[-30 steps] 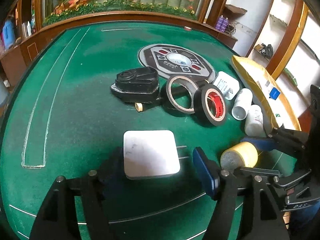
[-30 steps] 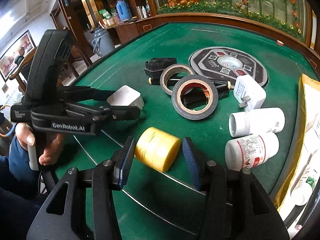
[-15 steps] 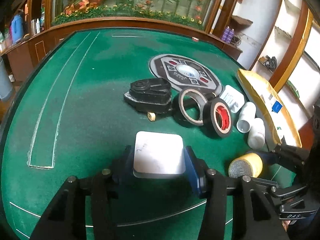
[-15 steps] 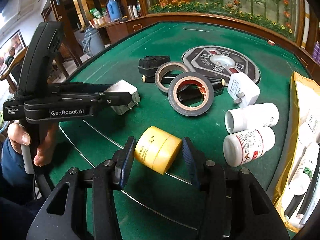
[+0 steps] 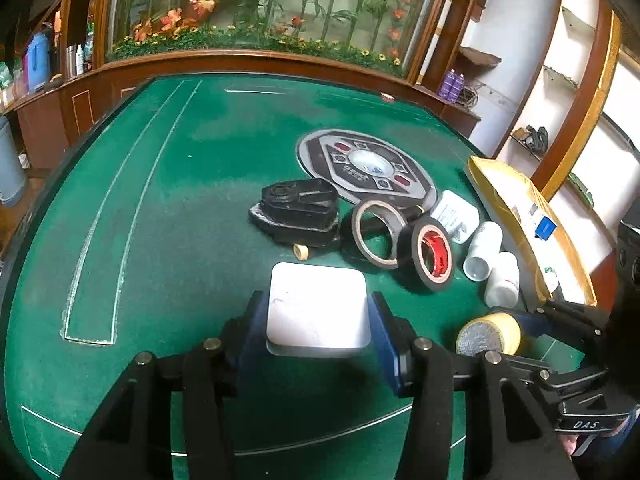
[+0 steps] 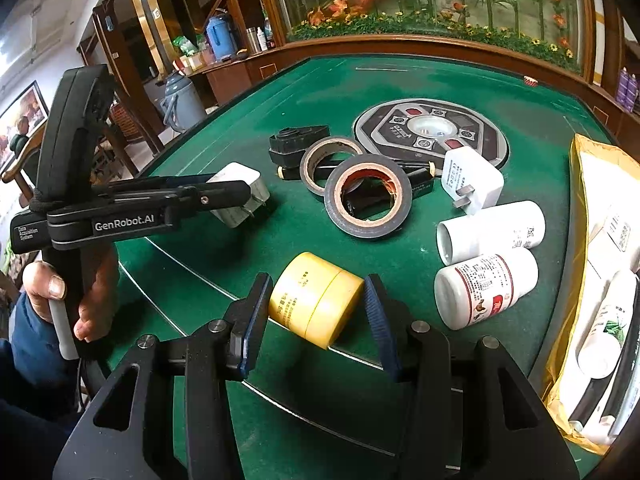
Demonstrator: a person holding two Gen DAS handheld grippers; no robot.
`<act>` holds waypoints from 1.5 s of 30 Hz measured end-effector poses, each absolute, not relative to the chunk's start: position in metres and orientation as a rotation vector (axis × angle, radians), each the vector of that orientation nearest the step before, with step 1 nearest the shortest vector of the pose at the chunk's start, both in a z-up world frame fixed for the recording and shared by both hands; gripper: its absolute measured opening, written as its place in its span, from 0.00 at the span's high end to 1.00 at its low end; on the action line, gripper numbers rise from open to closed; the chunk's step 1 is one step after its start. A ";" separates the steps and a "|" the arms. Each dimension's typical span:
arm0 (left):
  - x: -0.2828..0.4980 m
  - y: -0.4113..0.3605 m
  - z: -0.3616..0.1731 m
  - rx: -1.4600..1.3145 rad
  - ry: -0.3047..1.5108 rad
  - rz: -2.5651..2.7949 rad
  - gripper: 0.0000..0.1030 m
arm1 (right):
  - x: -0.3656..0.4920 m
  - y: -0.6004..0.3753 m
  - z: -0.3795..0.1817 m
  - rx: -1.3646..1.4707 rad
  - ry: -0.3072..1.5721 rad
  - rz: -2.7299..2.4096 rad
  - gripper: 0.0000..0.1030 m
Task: Organize rigid objects
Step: 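Lift the white plug and yellow tape roll and carry them toward the tray, then lower the plug and tape roll into the tray and open both grippers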
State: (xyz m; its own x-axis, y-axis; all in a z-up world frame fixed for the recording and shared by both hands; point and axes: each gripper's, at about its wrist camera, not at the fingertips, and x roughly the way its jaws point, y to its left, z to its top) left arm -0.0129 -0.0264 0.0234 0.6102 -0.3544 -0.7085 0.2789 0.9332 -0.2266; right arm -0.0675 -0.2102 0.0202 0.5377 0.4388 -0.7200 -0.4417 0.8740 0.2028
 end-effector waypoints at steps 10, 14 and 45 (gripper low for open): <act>-0.015 -0.034 0.024 -0.063 0.834 -0.365 0.51 | -0.066 -0.218 0.021 0.034 0.849 0.506 0.54; -0.021 -0.043 0.029 -0.045 0.809 -0.368 0.51 | -0.069 -0.220 0.024 0.035 0.840 0.501 0.54; -0.040 -0.164 0.077 0.067 0.753 -0.577 0.51 | -0.099 -0.338 0.067 0.221 0.688 0.323 0.54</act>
